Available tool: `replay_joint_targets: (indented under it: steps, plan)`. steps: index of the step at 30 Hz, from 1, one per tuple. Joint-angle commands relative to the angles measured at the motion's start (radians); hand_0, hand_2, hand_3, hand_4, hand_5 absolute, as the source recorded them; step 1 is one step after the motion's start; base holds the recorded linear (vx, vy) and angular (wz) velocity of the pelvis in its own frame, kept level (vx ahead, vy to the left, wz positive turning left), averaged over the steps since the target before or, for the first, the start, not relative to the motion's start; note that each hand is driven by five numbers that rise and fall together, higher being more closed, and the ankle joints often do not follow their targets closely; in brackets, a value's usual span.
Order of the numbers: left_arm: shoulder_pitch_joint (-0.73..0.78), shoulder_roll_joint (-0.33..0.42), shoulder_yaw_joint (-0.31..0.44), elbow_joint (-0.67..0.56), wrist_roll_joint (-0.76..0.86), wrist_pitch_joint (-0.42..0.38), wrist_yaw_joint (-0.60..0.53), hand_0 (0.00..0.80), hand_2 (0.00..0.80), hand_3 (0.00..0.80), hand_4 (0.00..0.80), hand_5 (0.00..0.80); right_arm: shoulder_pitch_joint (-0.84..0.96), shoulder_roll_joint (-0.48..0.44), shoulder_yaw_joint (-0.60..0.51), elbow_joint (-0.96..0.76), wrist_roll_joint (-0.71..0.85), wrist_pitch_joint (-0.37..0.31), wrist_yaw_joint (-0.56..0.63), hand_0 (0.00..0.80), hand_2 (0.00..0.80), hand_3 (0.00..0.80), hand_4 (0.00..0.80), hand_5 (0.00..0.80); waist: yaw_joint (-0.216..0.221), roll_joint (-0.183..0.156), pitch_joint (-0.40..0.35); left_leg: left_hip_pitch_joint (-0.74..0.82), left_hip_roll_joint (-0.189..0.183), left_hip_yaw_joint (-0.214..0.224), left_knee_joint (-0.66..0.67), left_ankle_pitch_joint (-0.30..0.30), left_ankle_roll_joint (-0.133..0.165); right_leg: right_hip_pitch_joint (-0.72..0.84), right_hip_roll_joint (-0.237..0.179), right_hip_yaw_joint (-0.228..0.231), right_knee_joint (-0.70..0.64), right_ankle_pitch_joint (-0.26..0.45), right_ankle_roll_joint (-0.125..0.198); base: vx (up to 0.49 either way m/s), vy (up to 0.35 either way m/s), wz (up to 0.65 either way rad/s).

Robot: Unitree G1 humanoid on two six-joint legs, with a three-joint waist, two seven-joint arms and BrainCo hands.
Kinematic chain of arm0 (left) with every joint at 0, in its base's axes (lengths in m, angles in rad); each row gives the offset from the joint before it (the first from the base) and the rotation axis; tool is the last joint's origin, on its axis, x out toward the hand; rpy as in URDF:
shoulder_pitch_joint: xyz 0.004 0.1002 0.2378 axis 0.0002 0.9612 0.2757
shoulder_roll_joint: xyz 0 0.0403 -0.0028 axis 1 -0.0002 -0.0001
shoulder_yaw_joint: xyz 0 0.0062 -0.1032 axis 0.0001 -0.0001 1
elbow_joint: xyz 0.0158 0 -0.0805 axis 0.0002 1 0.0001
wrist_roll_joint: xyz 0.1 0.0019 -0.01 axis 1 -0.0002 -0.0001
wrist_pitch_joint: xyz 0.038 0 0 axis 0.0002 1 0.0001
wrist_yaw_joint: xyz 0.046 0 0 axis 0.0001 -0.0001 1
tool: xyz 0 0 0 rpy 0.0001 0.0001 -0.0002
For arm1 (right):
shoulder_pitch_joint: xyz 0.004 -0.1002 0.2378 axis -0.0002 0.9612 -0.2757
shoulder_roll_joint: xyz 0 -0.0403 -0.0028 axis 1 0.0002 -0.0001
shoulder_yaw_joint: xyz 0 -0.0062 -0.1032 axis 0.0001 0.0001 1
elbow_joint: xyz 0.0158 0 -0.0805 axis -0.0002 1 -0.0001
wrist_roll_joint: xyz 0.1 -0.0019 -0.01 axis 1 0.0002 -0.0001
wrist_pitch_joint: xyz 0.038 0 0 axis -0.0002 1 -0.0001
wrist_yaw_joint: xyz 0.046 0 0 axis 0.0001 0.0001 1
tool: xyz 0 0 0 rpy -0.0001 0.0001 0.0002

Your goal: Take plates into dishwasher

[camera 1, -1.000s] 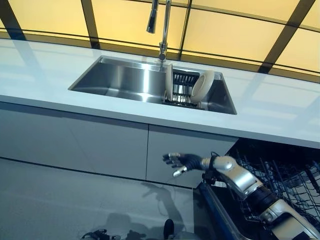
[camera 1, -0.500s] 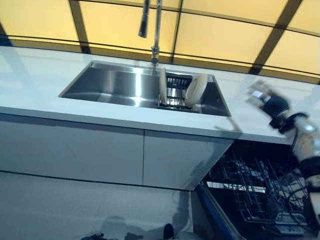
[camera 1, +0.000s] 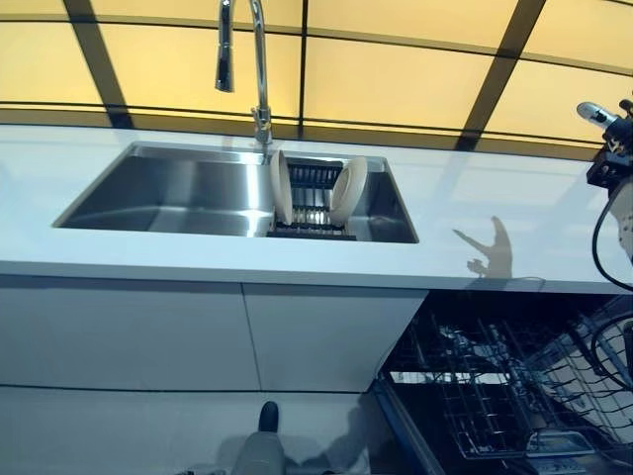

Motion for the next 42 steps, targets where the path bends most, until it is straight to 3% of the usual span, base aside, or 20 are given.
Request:
replay_joint_targets:
  steps: [1, 9, 15, 17, 18, 19, 22, 23, 26, 29, 35, 39, 42]
  plan:
    - [-0.051, 0.029, -0.084, -0.039, -0.072, -0.018, 0.030, 0.000, 0.000, 0.000, 0.000, 0.000, -0.066, -0.068, -0.013, -0.046, 0.021, -0.025, 0.075, 0.000, 0.000, 0.000, 0.000, 0.000, 0.028, -0.027, -0.047, 0.051, -0.011, -0.006, -0.077, 0.016, 0.041, 0.035, -0.132, 0.085, 0.194, -0.132, 0.174, 0.090, -0.014, 0.02]
    - [-0.077, 0.025, -0.123, -0.053, -0.018, -0.046, 0.015, 0.000, 0.000, 0.000, 0.000, 0.000, -0.065, -0.080, -0.014, -0.099, -0.008, 0.033, 0.016, 0.000, 0.000, 0.000, 0.000, 0.000, 0.047, -0.066, -0.060, -0.029, -0.011, -0.010, -0.046, 0.006, 0.032, 0.045, -0.138, 0.063, 0.098, -0.092, 0.186, 0.077, -0.070, 0.36]
    - [-0.068, 0.020, -0.122, -0.057, -0.005, -0.053, 0.033, 0.000, 0.000, 0.000, 0.000, 0.000, -0.117, -0.058, 0.036, -0.113, 0.004, 0.065, -0.055, 0.000, 0.000, 0.000, 0.000, 0.000, 0.054, -0.070, -0.068, -0.031, -0.010, -0.007, -0.036, -0.011, 0.039, 0.065, -0.164, 0.058, 0.090, -0.091, 0.211, 0.127, 0.039, 0.05]
    - [-0.072, 0.030, -0.131, -0.058, 0.029, -0.048, 0.023, 0.000, 0.000, 0.000, 0.000, 0.000, -0.110, -0.055, 0.036, -0.111, -0.011, 0.070, -0.066, 0.000, 0.000, 0.000, 0.000, 0.000, 0.054, -0.076, -0.081, -0.022, -0.037, -0.002, -0.049, -0.018, 0.064, 0.063, -0.185, 0.053, 0.165, -0.054, 0.239, 0.132, 0.091, 0.00]
    - [-0.071, 0.041, -0.139, -0.059, 0.031, -0.050, 0.014, 0.000, 0.000, 0.000, 0.000, 0.000, -0.105, -0.053, 0.040, -0.111, -0.018, 0.074, -0.074, 0.000, 0.000, 0.000, 0.000, 0.000, 0.045, -0.070, -0.075, 0.004, -0.055, -0.006, -0.068, -0.020, 0.081, -0.008, -0.201, 0.066, 0.326, 0.028, 0.262, 0.148, 0.168, 0.00]
    - [-0.059, 0.053, -0.142, -0.070, 0.029, -0.051, 0.004, 0.000, 0.000, 0.000, 0.000, 0.000, -0.093, -0.047, 0.044, -0.122, -0.032, 0.071, -0.094, 0.000, 0.000, 0.000, 0.000, 0.000, 0.016, -0.036, -0.051, 0.077, -0.052, -0.028, -0.099, -0.026, 0.086, -0.183, -0.189, 0.104, 0.481, 0.081, 0.267, 0.183, 0.138, -0.03]
    - [-0.058, 0.066, -0.141, -0.070, -0.033, -0.050, 0.015, 0.000, 0.000, 0.000, 0.000, 0.000, -0.108, -0.022, 0.061, -0.105, -0.103, 0.063, -0.128, 0.000, 0.000, 0.000, 0.000, 0.000, 0.000, -0.010, -0.019, 0.169, -0.032, -0.041, -0.157, -0.003, 0.062, -0.219, -0.204, 0.084, 0.321, 0.073, 0.243, 0.148, -0.066, 0.10]
    - [-0.062, 0.071, -0.123, -0.072, -0.057, -0.046, 0.017, 0.000, 0.000, 0.000, 0.000, 0.000, -0.132, -0.015, 0.080, -0.100, -0.122, 0.060, -0.151, 0.000, 0.000, 0.000, 0.000, 0.000, -0.002, -0.004, -0.006, 0.198, -0.023, -0.040, -0.179, -0.006, 0.053, -0.246, -0.214, 0.059, 0.238, 0.120, 0.246, 0.054, -0.193, -0.05]
    - [-0.087, 0.074, -0.105, -0.081, -0.087, -0.028, 0.037, 0.000, 0.000, 0.000, 0.000, 0.000, -0.193, -0.006, 0.086, -0.067, -0.104, 0.065, -0.216, 0.000, 0.000, 0.000, 0.000, 0.000, 0.001, -0.002, -0.013, 0.192, -0.006, -0.029, -0.201, -0.009, 0.057, -0.213, -0.177, 0.061, 0.149, 0.074, 0.239, 0.004, -0.189, -0.10]
    - [-0.084, 0.046, -0.110, -0.086, -0.088, -0.027, 0.039, 0.000, 0.000, 0.000, 0.000, 0.000, -0.207, -0.015, 0.079, -0.017, -0.084, 0.087, -0.209, 0.000, 0.000, 0.000, 0.000, 0.000, 0.009, -0.005, -0.037, 0.192, 0.004, -0.006, -0.223, -0.005, 0.039, -0.166, -0.172, 0.015, 0.064, 0.084, 0.241, 0.042, -0.125, 0.09]
    - [-0.055, 0.032, -0.119, -0.060, -0.061, -0.035, 0.027, 0.000, 0.000, 0.000, 0.000, 0.000, -0.268, -0.018, 0.145, 0.029, -0.033, 0.170, -0.096, 0.000, 0.000, 0.000, 0.000, 0.000, 0.013, -0.010, -0.070, 0.200, 0.004, 0.003, -0.223, -0.019, 0.028, -0.118, -0.181, -0.010, 0.018, 0.081, 0.238, 0.117, -0.014, 0.03]
    - [-0.041, 0.026, -0.127, -0.056, -0.042, -0.043, 0.023, 0.000, 0.000, 0.000, 0.000, 0.000, -0.272, 0.029, 0.161, -0.004, 0.036, 0.250, 0.003, 0.000, 0.000, 0.000, 0.000, 0.000, 0.008, -0.009, -0.072, 0.196, -0.003, 0.005, -0.223, -0.029, 0.023, -0.119, -0.191, -0.013, 0.003, 0.087, 0.242, 0.062, 0.012, -0.08]
    - [-0.046, 0.028, -0.124, -0.062, -0.045, -0.044, 0.023, 0.000, 0.000, 0.000, 0.000, 0.000, -0.264, 0.074, 0.169, -0.046, 0.069, 0.299, 0.004, 0.000, 0.000, 0.000, 0.000, 0.000, 0.007, -0.006, -0.067, 0.186, -0.004, 0.006, -0.223, -0.028, 0.023, -0.131, -0.196, -0.014, 0.001, 0.090, 0.244, 0.000, 0.000, 0.00]
